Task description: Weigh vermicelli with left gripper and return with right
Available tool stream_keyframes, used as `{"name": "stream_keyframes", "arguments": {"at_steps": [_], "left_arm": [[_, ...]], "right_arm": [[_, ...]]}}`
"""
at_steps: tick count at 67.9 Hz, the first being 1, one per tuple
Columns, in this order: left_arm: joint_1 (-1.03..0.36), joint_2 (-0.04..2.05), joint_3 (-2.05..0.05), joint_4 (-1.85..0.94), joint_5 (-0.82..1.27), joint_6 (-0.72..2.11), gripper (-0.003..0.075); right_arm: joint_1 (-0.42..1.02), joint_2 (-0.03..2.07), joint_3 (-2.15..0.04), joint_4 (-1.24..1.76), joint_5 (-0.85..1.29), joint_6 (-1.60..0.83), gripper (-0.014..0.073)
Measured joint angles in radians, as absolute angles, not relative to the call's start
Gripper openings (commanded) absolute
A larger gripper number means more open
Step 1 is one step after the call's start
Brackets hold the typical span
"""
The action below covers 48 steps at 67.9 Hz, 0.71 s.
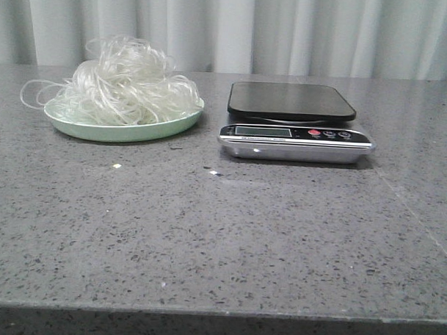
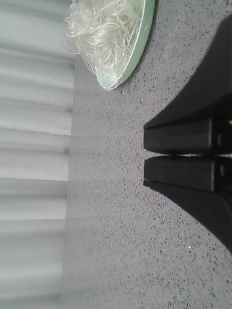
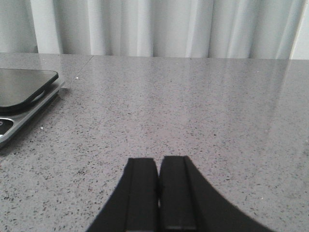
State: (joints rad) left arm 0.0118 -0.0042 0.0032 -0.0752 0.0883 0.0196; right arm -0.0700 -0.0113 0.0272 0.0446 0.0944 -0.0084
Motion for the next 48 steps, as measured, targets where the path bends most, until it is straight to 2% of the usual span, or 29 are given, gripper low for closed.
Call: {"name": "stream_keyframes", "arguments": {"at_steps": [14,27,34,40,48], "left_arm": [[0.012,-0.004,0.003,-0.075,0.043,0.020,0.0136],[0.012,-0.004,0.003,-0.075,-0.178,0.020,0.0136],[0.012,-0.004,-0.014,-0.076,-0.223,0.020,0.0136],[0.012,-0.004,-0.099,-0.075,-0.205,0.020,0.0136],[0.012,0.047,-0.319,-0.009,-0.116,0.020,0.0136]], "right_arm": [[-0.070,-0.011,0.027,0.045,0.094,-0.008,0.0151],[-0.070,-0.011,0.027,0.045,0.094,-0.008,0.0151],[-0.070,-0.011,0.027,0.045,0.094,-0.008,0.0151],[-0.070,-0.011,0.027,0.045,0.094,-0.008,0.0151],[-0.070,-0.011,0.027,0.045,0.094,-0.008,0.0151]]}}
